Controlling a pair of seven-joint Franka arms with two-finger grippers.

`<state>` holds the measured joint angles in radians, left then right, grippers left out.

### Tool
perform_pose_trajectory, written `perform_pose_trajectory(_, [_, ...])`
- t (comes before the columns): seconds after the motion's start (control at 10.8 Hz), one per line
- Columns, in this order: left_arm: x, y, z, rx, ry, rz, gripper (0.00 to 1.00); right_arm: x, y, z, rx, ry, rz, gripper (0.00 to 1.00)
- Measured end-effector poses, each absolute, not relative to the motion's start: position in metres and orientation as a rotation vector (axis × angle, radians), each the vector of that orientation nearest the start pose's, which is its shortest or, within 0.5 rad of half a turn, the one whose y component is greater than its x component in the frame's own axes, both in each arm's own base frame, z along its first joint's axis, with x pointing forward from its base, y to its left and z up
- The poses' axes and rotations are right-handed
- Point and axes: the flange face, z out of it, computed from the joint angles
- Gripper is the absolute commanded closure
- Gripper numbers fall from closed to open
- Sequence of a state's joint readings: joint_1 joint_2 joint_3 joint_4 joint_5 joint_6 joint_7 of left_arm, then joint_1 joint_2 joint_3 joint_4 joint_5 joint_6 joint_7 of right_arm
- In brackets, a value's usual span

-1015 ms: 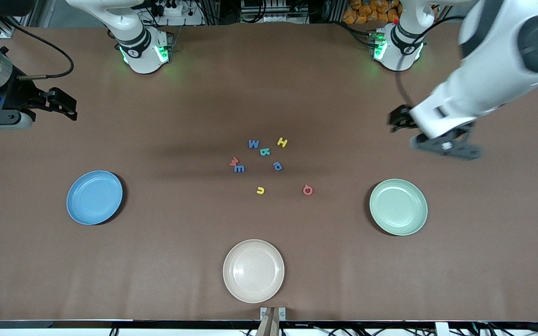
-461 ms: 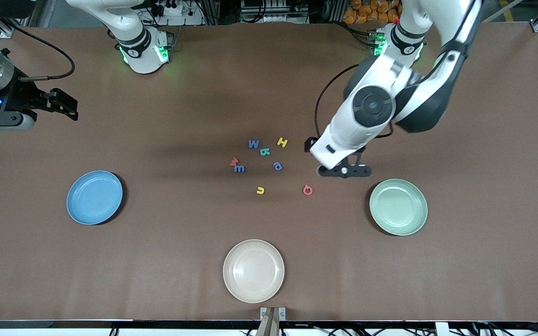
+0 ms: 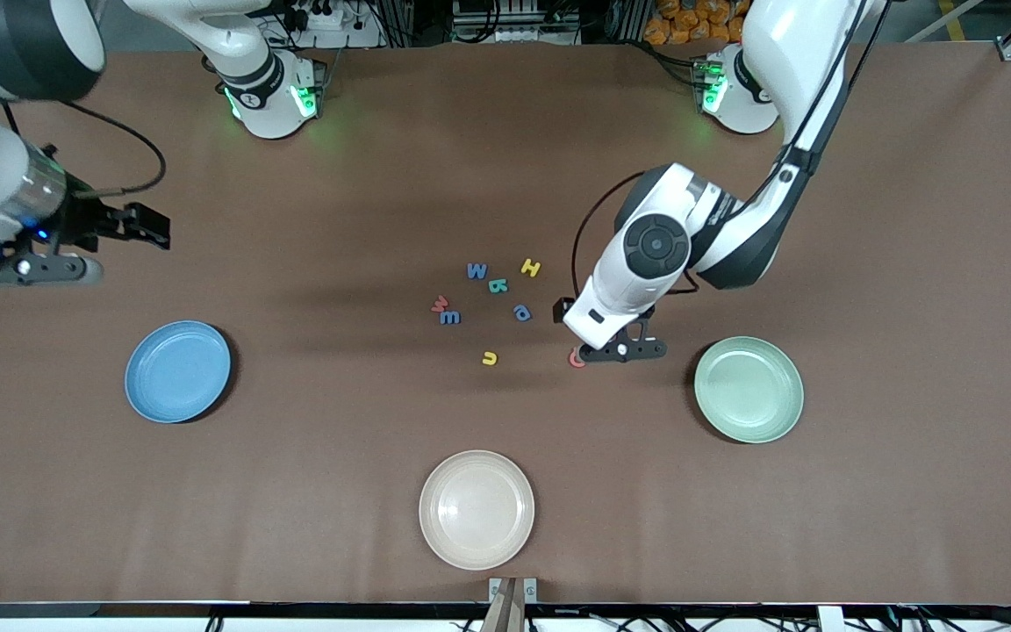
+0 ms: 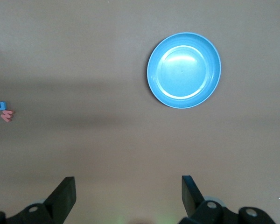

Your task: Sort upper and lower case letters into plates

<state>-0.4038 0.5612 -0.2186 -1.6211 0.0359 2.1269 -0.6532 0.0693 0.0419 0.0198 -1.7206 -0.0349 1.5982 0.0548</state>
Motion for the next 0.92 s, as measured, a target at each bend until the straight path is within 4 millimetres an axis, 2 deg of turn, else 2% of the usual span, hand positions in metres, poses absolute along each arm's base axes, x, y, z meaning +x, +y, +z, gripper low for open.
perform_pose_trajectory(0.18, [0.564, -0.390, 0.263, -3.164, -0.001, 0.098, 0.00, 0.568, 0.049, 0.496, -3.173, -0.070, 0.269, 0.00])
perform_pose_trajectory(0.37, [0.563, -0.396, 0.236, -3.172, 0.027, 0.068, 0.00, 0.576, 0.062, 0.449, -3.170, -0.094, 0.210, 0.00])
perform_pose_trajectory(0.65, [0.564, -0.395, 0.207, -3.142, 0.095, 0.026, 0.00, 0.566, 0.091, 0.382, -3.176, -0.028, 0.173, 0.00])
perform_pose_trajectory(0.92, [0.563, -0.394, 0.189, -3.142, 0.098, 0.036, 0.03, 0.555, 0.131, 0.350, -3.192, 0.147, 0.215, 0.00])
